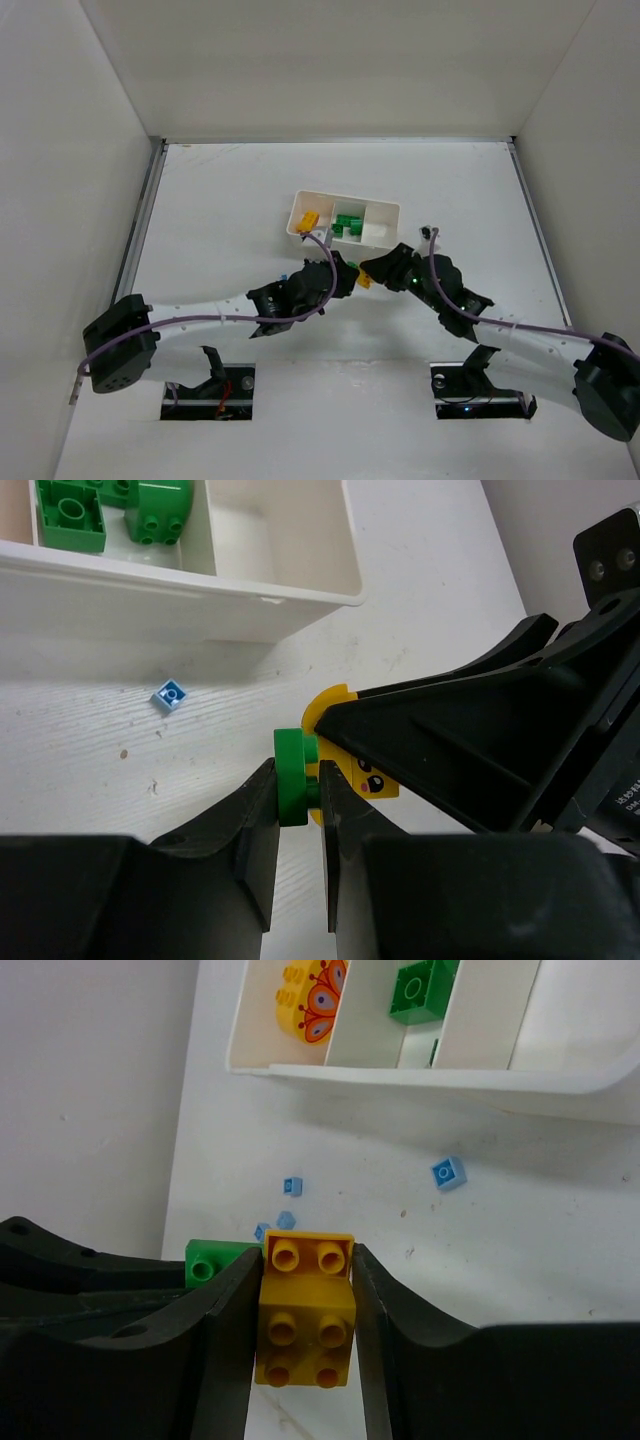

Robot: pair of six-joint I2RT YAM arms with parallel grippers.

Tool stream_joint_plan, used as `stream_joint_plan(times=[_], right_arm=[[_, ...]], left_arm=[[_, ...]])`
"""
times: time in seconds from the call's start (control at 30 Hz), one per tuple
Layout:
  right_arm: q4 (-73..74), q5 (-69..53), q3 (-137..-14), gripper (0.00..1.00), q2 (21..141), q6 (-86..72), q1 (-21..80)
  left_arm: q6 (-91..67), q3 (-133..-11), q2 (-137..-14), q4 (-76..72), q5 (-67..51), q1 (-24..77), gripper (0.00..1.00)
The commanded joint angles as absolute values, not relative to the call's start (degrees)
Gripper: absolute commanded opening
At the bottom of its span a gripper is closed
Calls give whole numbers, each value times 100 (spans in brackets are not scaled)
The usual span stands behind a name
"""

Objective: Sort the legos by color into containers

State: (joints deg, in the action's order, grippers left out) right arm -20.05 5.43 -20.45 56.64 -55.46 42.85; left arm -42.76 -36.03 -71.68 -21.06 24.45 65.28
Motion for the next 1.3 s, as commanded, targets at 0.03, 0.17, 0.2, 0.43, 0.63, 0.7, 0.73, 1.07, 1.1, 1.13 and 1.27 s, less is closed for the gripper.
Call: stream_joint_plan(times=[0.03, 0.17, 0.2, 0.43, 0.63, 0.7, 0.73, 1.07, 1.1, 1.13, 1.27], right_arm=[[-2399, 835, -2039, 29, 5222, -5537, 4320], [-2154, 738, -1872, 28, 4633, -5485, 4162], [-2032, 721, -1846, 28, 4475, -5467, 4101], [-1486, 694, -1670, 28, 3736, -5370, 3819], [-1450, 721, -1644, 28, 3700, -5335, 3827], [-1450, 729, -1661, 28, 3718, -5309, 3827], [-1441, 729, -1687, 29, 3735, -5274, 3827], [-1704, 765, -2082, 29, 4472, -5133, 3950], [-1775, 791, -2222, 29, 4665, -5072, 4029], [-1871, 817, -2389, 29, 4911, -4984, 4091], [-2258, 818, -3214, 29, 6158, -4747, 4214]], left_arm=[[-4245, -3533, -6917, -2285, 2479, 6482, 10], [-4166, -3481, -6751, -2215, 2496, 6236, 10], [-4140, -3480, -6706, -2189, 2513, 6157, 10], [-3666, -3945, -6872, -2311, 2505, 5525, 10], [-3252, -4754, -7681, -2566, 2259, 5076, 10], [-3200, -4860, -7734, -2593, 2250, 5067, 10], [-3147, -4895, -7760, -2593, 2267, 5058, 10], [-2980, -5010, -7770, -2575, 2285, 4759, 10], [-2953, -4966, -7674, -2575, 2303, 4759, 10], [-2944, -4905, -7551, -2558, 2303, 4742, 10], [-2936, -4440, -6691, -2365, 2530, 4566, 10]])
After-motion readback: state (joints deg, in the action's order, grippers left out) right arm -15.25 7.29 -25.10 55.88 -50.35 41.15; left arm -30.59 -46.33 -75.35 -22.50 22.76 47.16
